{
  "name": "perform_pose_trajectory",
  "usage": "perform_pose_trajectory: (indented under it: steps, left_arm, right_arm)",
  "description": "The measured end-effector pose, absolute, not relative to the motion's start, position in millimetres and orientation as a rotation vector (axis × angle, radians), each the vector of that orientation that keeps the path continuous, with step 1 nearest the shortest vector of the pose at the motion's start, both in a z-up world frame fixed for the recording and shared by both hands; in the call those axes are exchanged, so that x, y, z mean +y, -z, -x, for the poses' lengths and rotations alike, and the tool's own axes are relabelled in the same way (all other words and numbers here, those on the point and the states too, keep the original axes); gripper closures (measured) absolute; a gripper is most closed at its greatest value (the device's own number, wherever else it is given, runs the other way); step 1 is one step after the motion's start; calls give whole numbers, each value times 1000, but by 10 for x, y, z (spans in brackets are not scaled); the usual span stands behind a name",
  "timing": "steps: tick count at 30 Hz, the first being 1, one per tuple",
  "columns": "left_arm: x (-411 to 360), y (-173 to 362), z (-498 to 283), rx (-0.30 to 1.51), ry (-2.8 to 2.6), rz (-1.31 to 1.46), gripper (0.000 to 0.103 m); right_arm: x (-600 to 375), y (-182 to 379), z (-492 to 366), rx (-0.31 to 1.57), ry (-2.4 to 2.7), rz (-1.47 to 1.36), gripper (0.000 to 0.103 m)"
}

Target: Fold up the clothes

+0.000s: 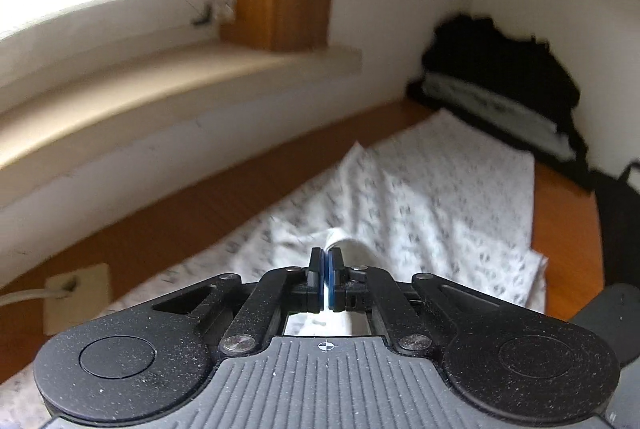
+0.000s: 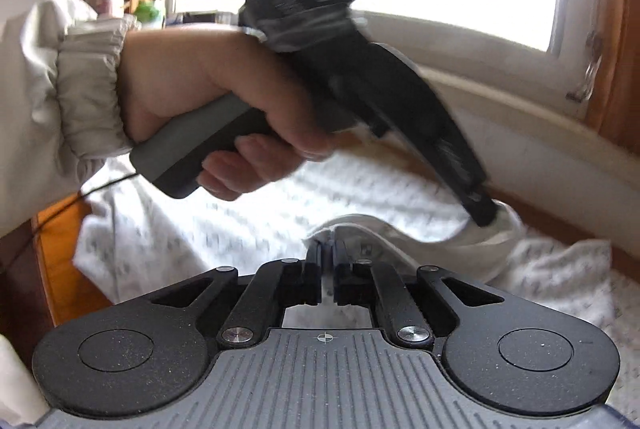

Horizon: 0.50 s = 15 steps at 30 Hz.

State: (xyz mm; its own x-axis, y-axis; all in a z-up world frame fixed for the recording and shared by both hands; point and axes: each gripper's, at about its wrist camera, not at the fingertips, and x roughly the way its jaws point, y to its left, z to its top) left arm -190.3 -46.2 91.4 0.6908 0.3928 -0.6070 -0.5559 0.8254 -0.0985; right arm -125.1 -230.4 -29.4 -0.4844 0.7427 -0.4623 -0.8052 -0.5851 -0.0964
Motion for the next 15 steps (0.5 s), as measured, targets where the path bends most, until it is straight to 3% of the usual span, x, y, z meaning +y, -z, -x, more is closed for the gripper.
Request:
perform_pose_trajectory:
  steps: [7,15]
  left_arm:
    - [-464,-1600,2708,437,-630,294,102]
    - [-499,-1995,3984,353,-796,335,102]
  right_arm:
    - [-2327,-105,1426,113,-2199,440,98]
    - [-2280,-433,2291,67,-2389,339,98]
